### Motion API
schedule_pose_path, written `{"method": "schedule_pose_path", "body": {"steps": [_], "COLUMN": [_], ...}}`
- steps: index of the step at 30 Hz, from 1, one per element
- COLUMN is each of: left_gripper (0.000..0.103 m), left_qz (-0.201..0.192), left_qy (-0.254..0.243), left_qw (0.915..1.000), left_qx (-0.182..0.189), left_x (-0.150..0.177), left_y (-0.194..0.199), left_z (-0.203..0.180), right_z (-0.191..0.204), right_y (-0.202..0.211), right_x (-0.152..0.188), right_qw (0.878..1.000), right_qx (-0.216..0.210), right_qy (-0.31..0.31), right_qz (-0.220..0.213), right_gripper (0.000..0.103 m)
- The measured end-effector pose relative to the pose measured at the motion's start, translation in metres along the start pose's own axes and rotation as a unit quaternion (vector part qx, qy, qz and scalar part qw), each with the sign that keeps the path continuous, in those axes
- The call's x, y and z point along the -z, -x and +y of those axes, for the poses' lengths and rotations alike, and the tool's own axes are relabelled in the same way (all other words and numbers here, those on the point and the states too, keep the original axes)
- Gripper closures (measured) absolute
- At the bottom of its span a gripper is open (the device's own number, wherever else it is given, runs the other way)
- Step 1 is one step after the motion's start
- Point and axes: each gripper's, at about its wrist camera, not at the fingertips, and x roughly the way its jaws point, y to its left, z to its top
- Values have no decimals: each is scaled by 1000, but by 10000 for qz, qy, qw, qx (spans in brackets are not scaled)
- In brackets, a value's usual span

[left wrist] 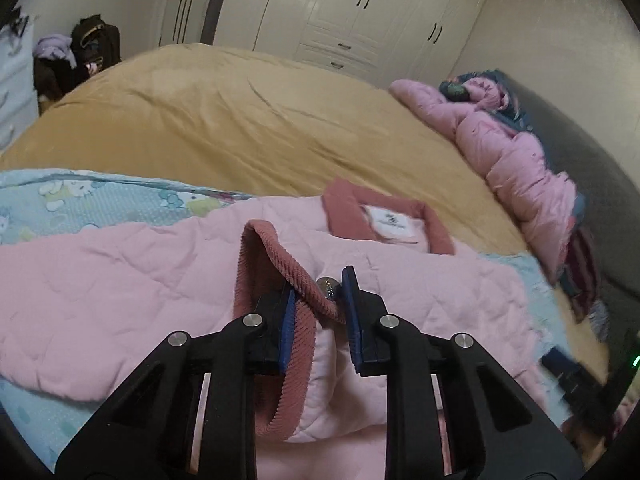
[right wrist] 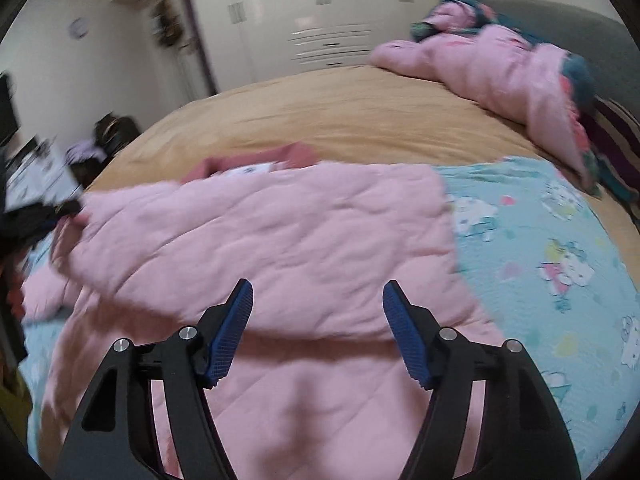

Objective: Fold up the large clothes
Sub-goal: 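Grasp the jacket's side edge with the left gripper and fold it over the front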

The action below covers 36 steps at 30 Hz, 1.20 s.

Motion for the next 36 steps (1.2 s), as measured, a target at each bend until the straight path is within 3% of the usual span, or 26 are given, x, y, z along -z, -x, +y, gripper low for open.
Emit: {"method": "schedule_pose_path", "body": {"steps": [4, 9, 15, 28, 30, 32, 36], "left_gripper": [89, 88, 85, 80, 74, 55, 33], "left_qz": [385, 550, 730, 907, 897, 858, 814], "left_qy": [-88, -94, -107, -263, -289, -348, -428], "left_qw": [9987, 9973, 9955, 9929, 9925, 9925, 9928], "left_qx": [-319, -483, -588, -727, -782, -795, -769], "left_x": [14, 30, 40, 52, 51, 50, 50], "left_y": [-33, -48, -63, -78, -71, -63, -45], "left_z": [4, 10, 13, 9, 7, 3, -5], "right_z": [-12, -6, -30, -33, -31, -28, -17], "right_y": [-21, -50, -97, -109, -101, -86, -61], "right_x": [-13, -22, -9, 2, -1, -2, 0], "right_qw": [9997, 9991, 9929, 9929, 9936, 9953, 9970], "right_qx": [150, 198, 454, 503, 396, 267, 203], "right_qy": [-156, 91, -123, -69, -140, -202, -122], "right_qz": [103, 352, 1093, 1073, 1052, 906, 741], "right_gripper": [37, 37, 34, 29, 21, 12, 9]}}
